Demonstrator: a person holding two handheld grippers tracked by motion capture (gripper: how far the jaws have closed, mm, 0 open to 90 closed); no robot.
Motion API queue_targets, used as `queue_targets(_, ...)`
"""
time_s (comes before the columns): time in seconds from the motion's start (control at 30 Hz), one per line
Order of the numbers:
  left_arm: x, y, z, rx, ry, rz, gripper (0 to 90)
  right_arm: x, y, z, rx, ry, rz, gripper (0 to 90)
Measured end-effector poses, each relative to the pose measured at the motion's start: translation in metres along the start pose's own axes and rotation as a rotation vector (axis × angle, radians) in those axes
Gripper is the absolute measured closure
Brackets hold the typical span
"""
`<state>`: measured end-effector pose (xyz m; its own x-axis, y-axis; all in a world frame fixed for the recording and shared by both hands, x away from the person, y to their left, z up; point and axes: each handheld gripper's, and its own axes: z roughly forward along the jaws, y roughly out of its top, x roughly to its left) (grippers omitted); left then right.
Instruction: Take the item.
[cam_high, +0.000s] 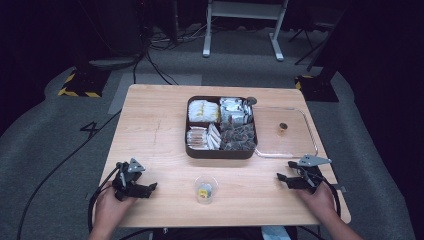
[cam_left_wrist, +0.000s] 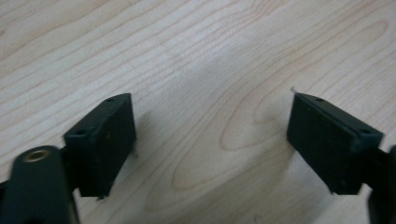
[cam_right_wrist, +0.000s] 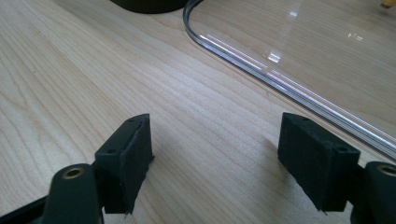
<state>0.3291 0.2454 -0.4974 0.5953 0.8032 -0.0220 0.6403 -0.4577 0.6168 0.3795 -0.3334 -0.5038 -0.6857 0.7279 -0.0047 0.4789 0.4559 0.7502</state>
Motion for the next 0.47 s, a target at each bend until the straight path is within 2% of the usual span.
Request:
queue_targets(0.03,0.0006,-0.0075,0.0041,-0.079,0.004,0.012,10.6,0.0,0.0,0.0,0.0,0.0,-0.001,26.3)
queue_targets(0.07,0.001,-0.0076,0.0038,-0.081,0.005,0.01,7.6,-0.0001,0.0,0.0,0.0,0.0,-0.001,26.3)
queue_targets(0.47,0.0008,-0.008,0.0033,-0.078,0.007,0.005,8.0,0.0,-0.0001,-0.0001,0.0,0.0,0.0,26.3)
